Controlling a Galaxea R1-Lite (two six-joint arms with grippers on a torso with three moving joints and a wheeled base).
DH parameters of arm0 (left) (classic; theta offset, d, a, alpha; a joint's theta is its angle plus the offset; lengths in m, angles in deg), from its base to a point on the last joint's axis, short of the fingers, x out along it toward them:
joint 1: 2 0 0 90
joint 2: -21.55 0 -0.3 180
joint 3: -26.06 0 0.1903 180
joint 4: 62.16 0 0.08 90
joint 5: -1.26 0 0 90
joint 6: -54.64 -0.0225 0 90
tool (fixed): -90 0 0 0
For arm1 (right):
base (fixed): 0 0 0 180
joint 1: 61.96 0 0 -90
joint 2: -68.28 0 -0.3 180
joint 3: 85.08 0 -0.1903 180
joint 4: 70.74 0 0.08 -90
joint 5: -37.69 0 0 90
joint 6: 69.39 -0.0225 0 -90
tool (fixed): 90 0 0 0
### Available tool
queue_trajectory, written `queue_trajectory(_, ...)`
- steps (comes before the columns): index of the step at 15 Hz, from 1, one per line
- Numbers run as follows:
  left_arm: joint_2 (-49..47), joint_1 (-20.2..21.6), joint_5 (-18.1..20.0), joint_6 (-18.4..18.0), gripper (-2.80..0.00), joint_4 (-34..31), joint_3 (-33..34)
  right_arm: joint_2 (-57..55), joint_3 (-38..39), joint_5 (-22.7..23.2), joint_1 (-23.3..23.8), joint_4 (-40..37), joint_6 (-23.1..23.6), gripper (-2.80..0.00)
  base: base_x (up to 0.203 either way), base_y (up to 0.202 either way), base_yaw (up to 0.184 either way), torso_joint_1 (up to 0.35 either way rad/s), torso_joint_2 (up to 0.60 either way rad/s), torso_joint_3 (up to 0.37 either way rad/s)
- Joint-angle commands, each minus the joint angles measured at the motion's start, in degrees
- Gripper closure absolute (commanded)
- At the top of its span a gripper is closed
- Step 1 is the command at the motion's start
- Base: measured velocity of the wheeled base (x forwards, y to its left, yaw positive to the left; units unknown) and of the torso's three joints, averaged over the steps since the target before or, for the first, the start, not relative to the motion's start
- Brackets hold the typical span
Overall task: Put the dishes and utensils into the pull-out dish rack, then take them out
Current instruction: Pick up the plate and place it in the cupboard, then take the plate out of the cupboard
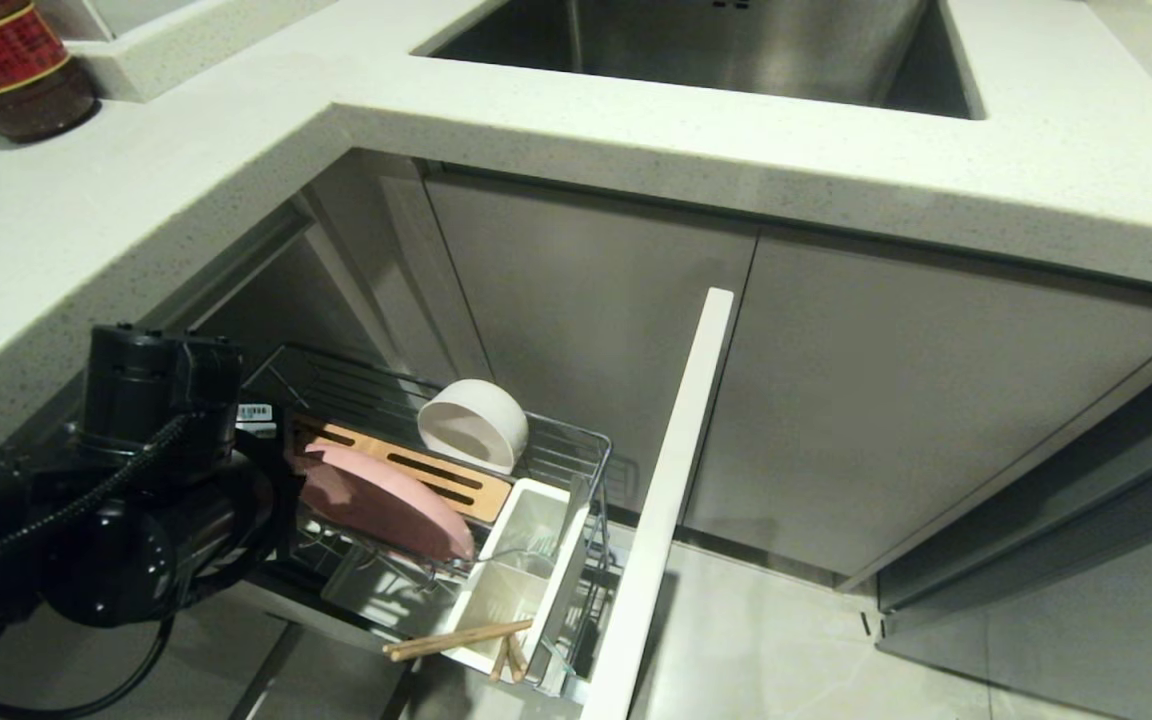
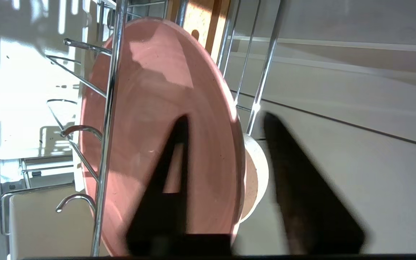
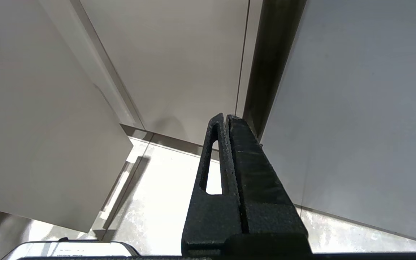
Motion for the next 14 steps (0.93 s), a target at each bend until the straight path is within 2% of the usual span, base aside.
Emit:
queue_trajectory(1, 0.4, 0.0, -0.3, 0.6, -2.80, 0.2, -0.1, 0.0, 1.5, 0.0, 0.0, 0.1, 0.0, 0.00, 0.000, 0.000, 0.000, 0.000, 0.00, 0.000)
queue_trajectory(5, 2.6, -1.9, -2.3, 0.6, -2.80, -3.2, -1.7, 0.0, 1.5, 0.0, 0.0, 0.1, 0.0, 0.00, 0.000, 0.000, 0.000, 0.000, 0.00, 0.000)
queue_trajectory(8, 8.7, -7.2, -4.3, 0.6, -2.80, -12.3, -5.2, 0.0, 1.5, 0.0, 0.0, 0.1, 0.0, 0.00, 0.000, 0.000, 0.000, 0.000, 0.00, 0.000)
queue_trajectory(10, 12.9, -9.3, -5.9, 0.7, -2.80, -16.2, -7.5, 0.0, 1.5, 0.0, 0.0, 0.1, 0.0, 0.00, 0.000, 0.000, 0.000, 0.000, 0.00, 0.000)
queue_trajectory(11, 14.4, -10.8, -7.0, 0.6, 0.00, -18.0, -9.0, 0.0, 1.6, 0.0, 0.0, 0.1, 0.0, 0.00, 0.000, 0.000, 0.000, 0.000, 0.00, 0.000)
queue_trajectory(14, 16.2, -15.3, -10.1, 0.4, 0.00, -26.0, -14.0, 0.0, 1.5, 0.0, 0.0, 0.1, 0.0, 0.00, 0.000, 0.000, 0.000, 0.000, 0.00, 0.000)
